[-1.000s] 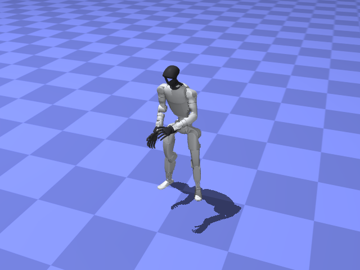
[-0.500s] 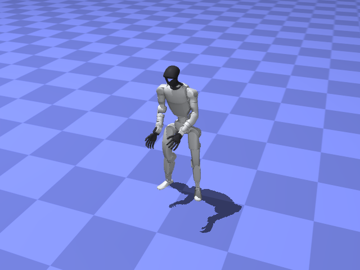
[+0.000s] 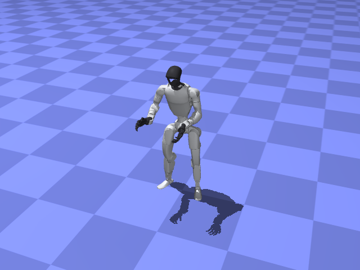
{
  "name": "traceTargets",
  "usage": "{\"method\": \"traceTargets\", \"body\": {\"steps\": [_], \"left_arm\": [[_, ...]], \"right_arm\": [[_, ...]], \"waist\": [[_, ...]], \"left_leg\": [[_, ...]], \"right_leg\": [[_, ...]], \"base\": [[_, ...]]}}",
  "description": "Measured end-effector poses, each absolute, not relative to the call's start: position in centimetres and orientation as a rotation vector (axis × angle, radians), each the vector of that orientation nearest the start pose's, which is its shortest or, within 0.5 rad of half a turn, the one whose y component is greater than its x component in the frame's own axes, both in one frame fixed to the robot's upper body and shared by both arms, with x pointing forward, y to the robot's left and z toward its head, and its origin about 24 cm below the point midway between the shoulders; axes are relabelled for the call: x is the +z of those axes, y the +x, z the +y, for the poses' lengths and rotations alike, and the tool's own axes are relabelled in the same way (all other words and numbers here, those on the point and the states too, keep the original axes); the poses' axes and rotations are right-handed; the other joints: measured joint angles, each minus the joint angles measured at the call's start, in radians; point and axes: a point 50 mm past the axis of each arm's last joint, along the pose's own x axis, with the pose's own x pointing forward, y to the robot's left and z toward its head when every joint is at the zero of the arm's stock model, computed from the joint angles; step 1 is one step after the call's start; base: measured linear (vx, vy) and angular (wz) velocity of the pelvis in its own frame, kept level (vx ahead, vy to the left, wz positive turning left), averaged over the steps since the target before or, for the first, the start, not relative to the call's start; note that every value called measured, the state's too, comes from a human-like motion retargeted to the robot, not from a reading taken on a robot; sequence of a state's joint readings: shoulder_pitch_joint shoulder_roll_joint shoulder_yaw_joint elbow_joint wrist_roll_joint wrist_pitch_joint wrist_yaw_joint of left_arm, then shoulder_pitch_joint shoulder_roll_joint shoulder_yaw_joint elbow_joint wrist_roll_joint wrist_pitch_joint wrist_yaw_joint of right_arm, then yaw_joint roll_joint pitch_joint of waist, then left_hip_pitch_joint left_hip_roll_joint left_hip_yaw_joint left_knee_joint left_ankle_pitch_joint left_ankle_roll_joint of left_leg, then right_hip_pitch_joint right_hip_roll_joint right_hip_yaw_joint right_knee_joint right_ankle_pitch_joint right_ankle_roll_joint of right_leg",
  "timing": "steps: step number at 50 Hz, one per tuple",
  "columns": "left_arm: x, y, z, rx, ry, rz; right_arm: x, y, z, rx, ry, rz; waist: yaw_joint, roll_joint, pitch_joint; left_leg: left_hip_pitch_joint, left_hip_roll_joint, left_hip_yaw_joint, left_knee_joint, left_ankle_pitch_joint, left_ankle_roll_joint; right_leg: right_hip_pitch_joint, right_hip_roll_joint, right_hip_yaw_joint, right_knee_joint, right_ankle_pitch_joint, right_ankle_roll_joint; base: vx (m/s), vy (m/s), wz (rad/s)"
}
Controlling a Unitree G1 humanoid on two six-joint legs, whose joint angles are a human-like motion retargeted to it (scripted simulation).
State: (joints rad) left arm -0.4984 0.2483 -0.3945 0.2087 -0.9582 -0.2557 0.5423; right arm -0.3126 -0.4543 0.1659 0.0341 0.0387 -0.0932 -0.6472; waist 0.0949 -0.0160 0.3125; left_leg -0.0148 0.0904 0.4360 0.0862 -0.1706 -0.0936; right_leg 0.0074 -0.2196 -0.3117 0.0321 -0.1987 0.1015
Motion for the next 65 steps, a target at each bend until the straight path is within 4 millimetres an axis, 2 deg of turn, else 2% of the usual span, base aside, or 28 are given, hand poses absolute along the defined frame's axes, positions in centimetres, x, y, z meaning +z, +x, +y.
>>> {"method": "traceTargets", "body": {"steps": [2,3,5,6,7,8,10,13,15,17,22,27,34,37,38,40,42,43,45,47,48,50,53,55,58,60,63,65], "left_arm": [[12.7,31.8,9.6,-0.034,-0.712,-0.092],[13.5,31.1,9.2,-0.075,-0.661,-0.150],[14.5,29.3,7.0,-0.235,-0.867,-0.065],[16.1,29.5,8.5,-0.202,-0.679,-0.248],[17.5,29.2,9.0,-0.213,-0.599,-0.354],[18.3,28.2,7.7,-0.311,-0.734,-0.303],[20.4,26.6,6.6,-0.464,-0.876,-0.282],[24.4,25.4,7.1,-0.505,-0.808,-0.481],[28.4,24.4,8.9,-0.385,-0.611,-0.855],[30.2,23.0,7.6,-0.480,-0.771,-0.788],[36.6,19.7,8.9,-0.358,-0.461,-1.314],[41.3,16.5,9.5,-0.135,-0.183,-1.738],[46.4,14.1,10.1,0.428,0.381,-2.142],[49.0,14.4,10.0,0.763,0.593,-2.264],[50.4,15.2,10.0,0.915,0.662,-2.273],[54.2,17.6,10.4,1.203,0.872,-2.228],[58.2,21.3,11.8,1.398,1.324,-1.784],[59.3,23.0,12.9,1.391,1.498,-1.467],[60.3,23.8,14.9,1.298,1.501,-1.034],[61.5,21.5,14.8,1.377,1.364,-1.123],[61.9,20.3,14.3,1.447,1.349,-1.261],[61.9,19.2,13.3,1.539,1.452,-1.469],[60.9,21.0,12.7,1.490,1.679,-1.454],[60.9,21.3,13.1,1.453,1.663,-1.393],[61.4,20.8,13.4,1.386,1.488,-1.374],[61.2,21.3,13.5,1.299,1.372,-1.356],[60.3,23.2,13.9,1.098,1.175,-1.288],[58.9,25.2,14.2,0.923,1.015,-1.228]], "right_arm": [[17.0,29.2,-18.0,-0.337,-0.404,-0.602],[18.5,28.7,-16.9,-0.296,-0.451,-0.694],[21.1,27.8,-14.9,-0.226,-0.542,-0.828],[22.6,26.9,-14.3,-0.194,-0.572,-0.933],[23.9,26.1,-13.7,-0.165,-0.597,-1.021],[25.0,25.5,-13.0,-0.148,-0.612,-1.078],[27.0,24.2,-12.0,-0.125,-0.633,-1.192],[29.6,22.3,-11.3,-0.137,-0.671,-1.370],[31.6,20.8,-11.1,-0.165,-0.702,-1.546],[33.4,20.2,-10.7,-0.237,-0.768,-1.634],[37.6,17.8,-10.0,-0.399,-0.931,-1.919],[40.9,16.0,-9.3,-0.568,-1.022,-2.105],[44.8,14.6,-8.5,-0.831,-1.075,-2.270],[47.1,15.8,-7.6,-1.017,-1.034,-2.346],[48.6,17.0,-7.4,-1.189,-1.103,-2.300],[51.4,20.8,-5.8,-1.178,-1.181,-2.225],[54.2,25.5,-5.4,-1.102,-1.471,-1.750],[54.9,27.2,-5.5,-0.999,-1.514,-1.493],[56.3,27.8,-6.2,-0.914,-1.414,-1.237],[57.8,25.3,-6.5,-1.047,-1.273,-1.368],[58.2,24.2,-6.3,-1.128,-1.259,-1.484],[58.2,23.2,-5.9,-1.211,-1.357,-1.647],[57.2,24.9,-6.5,-1.147,-1.490,-1.571],[57.3,25.4,-7.2,-1.118,-1.450,-1.500],[57.7,25.1,-8.2,-1.125,-1.317,-1.474],[57.3,25.7,-8.9,-1.094,-1.247,-1.443],[56.1,27.3,-9.4,-0.953,-1.146,-1.362],[54.8,28.6,-9.6,-0.821,-1.091,-1.306]], "waist": [[-0.012,-0.002,0.019],[-0.019,-0.003,0.027],[-0.026,-0.007,0.039],[-0.031,-0.007,0.035],[-0.035,-0.009,0.032],[-0.035,-0.013,0.031],[-0.032,-0.019,0.014],[-0.021,-0.029,-0.044],[-0.015,-0.029,-0.083],[0.002,-0.034,-0.117],[0.022,-0.019,-0.214],[0.033,0.006,-0.286],[0.034,0.061,-0.359],[0.017,0.083,-0.405],[0.011,0.089,-0.420],[-0.006,0.100,-0.443],[-0.021,0.104,-0.442],[-0.024,0.106,-0.438],[-0.020,0.109,-0.421],[-0.019,0.105,-0.396],[-0.007,0.108,-0.389],[0.033,0.124,-0.387],[0.063,0.128,-0.411],[0.067,0.128,-0.406],[0.043,0.115,-0.372],[0.015,0.098,-0.350],[-0.031,0.068,-0.314],[-0.044,0.063,-0.291]], "left_leg": [[-0.004,0.006,0.002,0.004,-0.005,-0.003],[-0.006,0.009,0.004,0.004,-0.008,-0.005],[-0.009,0.015,0.015,0.000,-0.013,-0.007],[-0.008,0.019,0.019,-0.003,-0.017,-0.013],[-0.007,0.021,0.023,-0.006,-0.021,-0.015],[-0.005,0.021,0.029,-0.010,-0.025,-0.012],[-0.001,0.020,0.038,-0.019,-0.031,-0.007],[0.009,0.014,0.042,-0.024,-0.039,-0.003],[0.013,0.012,0.040,-0.018,-0.045,-0.007],[0.017,0.007,0.041,-0.006,-0.050,0.003],[0.038,0.015,0.041,0.048,-0.074,-0.003],[0.067,0.031,0.058,0.126,-0.102,0.006],[0.099,0.055,0.087,0.236,-0.076,0.033],[0.089,0.063,0.087,0.260,-0.037,0.032],[0.083,0.063,0.086,0.262,-0.022,0.032],[0.070,0.065,0.083,0.262,0.007,0.022],[0.060,0.063,0.080,0.256,0.039,0.018],[0.057,0.061,0.079,0.252,0.055,0.016],[0.052,0.057,0.080,0.243,0.089,0.010],[0.049,0.053,0.081,0.236,0.114,0.004],[0.048,0.051,0.082,0.233,0.123,0.000],[0.046,0.048,0.084,0.230,0.132,-0.009],[0.042,0.042,0.087,0.224,0.125,-0.018],[0.040,0.039,0.090,0.220,0.113,-0.021],[0.045,0.036,0.093,0.214,0.093,-0.020],[0.049,0.033,0.093,0.213,0.083,-0.014],[0.054,0.033,0.089,0.222,0.070,-0.003],[0.057,0.036,0.083,0.229,0.061,0.002]], "right_leg": [[-0.009,0.002,0.001,0.012,-0.009,-0.006],[-0.013,0.004,0.001,0.016,-0.014,-0.007],[-0.024,0.008,0.003,0.021,-0.026,-0.010],[-0.026,0.011,0.001,0.023,-0.032,-0.007],[-0.028,0.013,0.000,0.023,-0.037,-0.003],[-0.030,0.013,0.000,0.023,-0.043,0.000],[-0.031,0.013,-0.001,0.018,-0.049,0.010],[-0.019,0.009,-0.001,0.005,-0.043,0.030],[-0.008,0.008,0.001,-0.005,-0.032,0.046],[0.002,0.002,0.006,-0.013,-0.022,0.052],[0.038,-0.003,0.018,-0.002,-0.021,0.046],[0.072,-0.015,0.033,0.043,-0.033,0.025],[0.100,-0.030,0.090,0.093,0.040,0.014],[0.086,-0.031,0.114,0.096,0.103,0.021],[0.078,-0.031,0.122,0.095,0.124,0.025],[0.060,-0.031,0.133,0.093,0.167,0.034],[0.042,-0.033,0.143,0.093,0.205,0.039],[0.034,-0.034,0.148,0.093,0.224,0.043],[0.017,-0.036,0.158,0.094,0.259,0.051],[0.005,-0.040,0.166,0.094,0.287,0.056],[0.000,-0.041,0.168,0.093,0.297,0.059],[-0.008,-0.043,0.171,0.090,0.309,0.065],[-0.013,-0.047,0.165,0.082,0.302,0.068],[-0.014,-0.048,0.159,0.077,0.290,0.066],[-0.008,-0.048,0.143,0.071,0.271,0.060],[-0.001,-0.050,0.131,0.071,0.263,0.056],[0.003,-0.056,0.114,0.093,0.249,0.049],[-0.002,-0.058,0.110,0.128,0.234,0.045]], "base": [[0.00,0.00,0.00],[0.00,0.00,0.00],[0.00,0.00,0.00],[0.00,0.00,0.00],[0.00,0.00,0.00],[0.05,-0.01,-0.12],[0.08,0.00,-0.10],[0.14,0.01,-0.03],[0.18,0.02,-0.01],[0.21,0.03,-0.06],[0.25,0.05,-0.10],[0.28,0.07,-0.18],[0.24,0.09,-0.30],[0.15,0.10,-0.25],[0.11,0.10,-0.19],[0.06,0.09,-0.14],[0.01,0.09,-0.13],[-0.02,0.08,-0.16],[-0.03,0.07,-0.19],[-0.03,0.06,-0.22],[-0.02,0.06,-0.23],[-0.02,0.05,-0.20],[0.00,0.00,0.00],[0.00,0.00,0.00],[0.00,0.00,0.00],[0.00,0.00,0.00],[-0.06,0.01,0.08],[-0.07,0.00,0.11]]}}
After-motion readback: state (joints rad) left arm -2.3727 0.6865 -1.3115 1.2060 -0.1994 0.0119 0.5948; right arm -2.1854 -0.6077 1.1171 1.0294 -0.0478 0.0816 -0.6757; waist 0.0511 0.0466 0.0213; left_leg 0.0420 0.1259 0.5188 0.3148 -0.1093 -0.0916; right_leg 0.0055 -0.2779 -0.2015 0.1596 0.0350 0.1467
